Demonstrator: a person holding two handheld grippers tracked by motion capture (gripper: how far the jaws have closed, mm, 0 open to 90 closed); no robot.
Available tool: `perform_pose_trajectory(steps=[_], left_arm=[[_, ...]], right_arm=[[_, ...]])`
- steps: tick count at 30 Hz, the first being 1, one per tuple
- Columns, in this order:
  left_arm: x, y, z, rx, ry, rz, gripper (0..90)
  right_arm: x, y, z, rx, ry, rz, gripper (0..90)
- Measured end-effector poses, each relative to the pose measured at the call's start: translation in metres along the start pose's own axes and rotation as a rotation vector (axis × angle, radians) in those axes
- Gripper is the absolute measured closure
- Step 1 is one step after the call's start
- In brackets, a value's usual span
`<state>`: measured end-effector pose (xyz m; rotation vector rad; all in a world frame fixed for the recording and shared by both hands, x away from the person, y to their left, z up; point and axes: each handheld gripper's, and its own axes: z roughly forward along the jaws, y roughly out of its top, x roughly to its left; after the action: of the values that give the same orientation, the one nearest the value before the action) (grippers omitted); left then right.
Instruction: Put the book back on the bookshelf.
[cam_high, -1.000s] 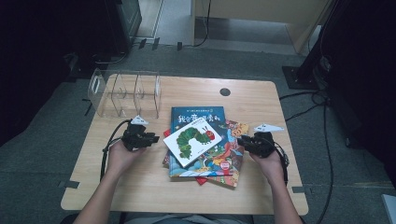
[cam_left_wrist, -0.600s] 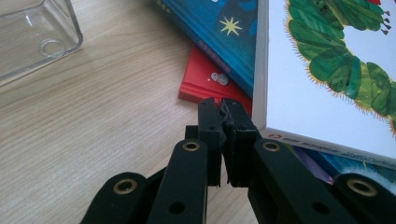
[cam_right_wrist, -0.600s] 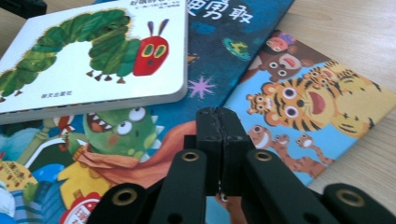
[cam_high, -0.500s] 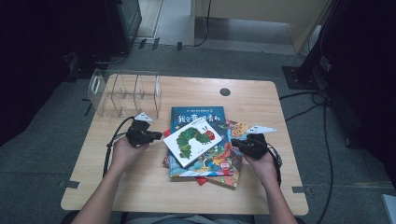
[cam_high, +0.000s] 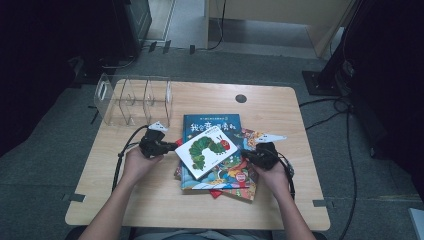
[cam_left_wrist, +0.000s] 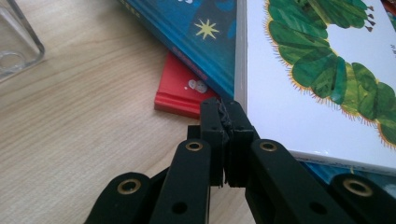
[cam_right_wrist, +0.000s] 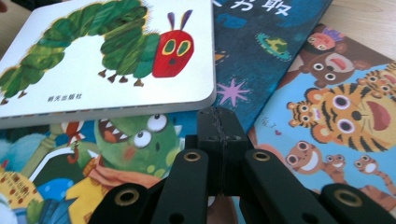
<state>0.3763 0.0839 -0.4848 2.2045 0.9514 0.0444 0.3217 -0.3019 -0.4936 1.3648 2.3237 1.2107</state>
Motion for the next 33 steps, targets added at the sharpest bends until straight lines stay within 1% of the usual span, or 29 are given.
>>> perform_pose_trajectory(steps=[4, 10, 13, 15, 16, 17, 20, 23, 27, 31, 32, 33], left_arm=[[-0.004, -0.002, 0.000, 0.005, -0.010, 0.005, 89.7], [-0.011, -0.005, -0.002, 0.011, -0.017, 0.016, 89.6], [-0.012, -0.007, -0.003, 0.013, -0.017, 0.015, 89.2], [-0.013, -0.008, -0.004, 0.012, -0.016, 0.011, 89.1], [-0.013, -0.010, -0.005, 0.013, -0.016, 0.006, 89.2], [-0.013, -0.011, -0.005, 0.011, -0.014, 0.004, 89.2], [-0.014, -0.012, -0.006, 0.010, -0.014, 0.003, 89.2], [-0.015, -0.014, -0.008, 0.013, -0.011, 0.001, 89.5], [-0.017, -0.018, -0.011, 0.022, -0.017, -0.016, 89.5], [-0.020, -0.020, -0.014, 0.033, -0.015, -0.016, 89.5], [-0.022, -0.023, -0.015, 0.035, -0.016, -0.027, 89.4], [-0.022, -0.023, -0.015, 0.035, -0.016, -0.027, 89.4]], right_arm=[[-0.002, 0.001, 0.003, -0.011, 0.018, 0.017, 90.0], [-0.002, 0.004, 0.007, -0.008, 0.032, 0.006, 89.9], [-0.001, 0.006, 0.009, -0.005, 0.034, 0.002, 89.9], [-0.002, 0.007, 0.010, -0.003, 0.026, 0.000, 89.9], [-0.003, 0.009, 0.010, -0.006, -0.003, -0.004, 89.9], [-0.004, 0.010, 0.011, -0.009, -0.011, -0.010, 89.9], [-0.006, 0.012, 0.014, -0.012, 0.001, -0.002, 90.0], [-0.005, 0.014, 0.015, -0.012, -0.003, -0.007, 90.0], [-0.005, 0.017, 0.019, -0.007, 0.007, -0.007, 90.0], [-0.005, 0.019, 0.021, -0.005, 0.017, -0.007, 90.0], [-0.004, 0.020, 0.023, -0.002, 0.021, -0.008, 90.0], [-0.004, 0.021, 0.024, -0.004, 0.024, -0.011, 90.0]])
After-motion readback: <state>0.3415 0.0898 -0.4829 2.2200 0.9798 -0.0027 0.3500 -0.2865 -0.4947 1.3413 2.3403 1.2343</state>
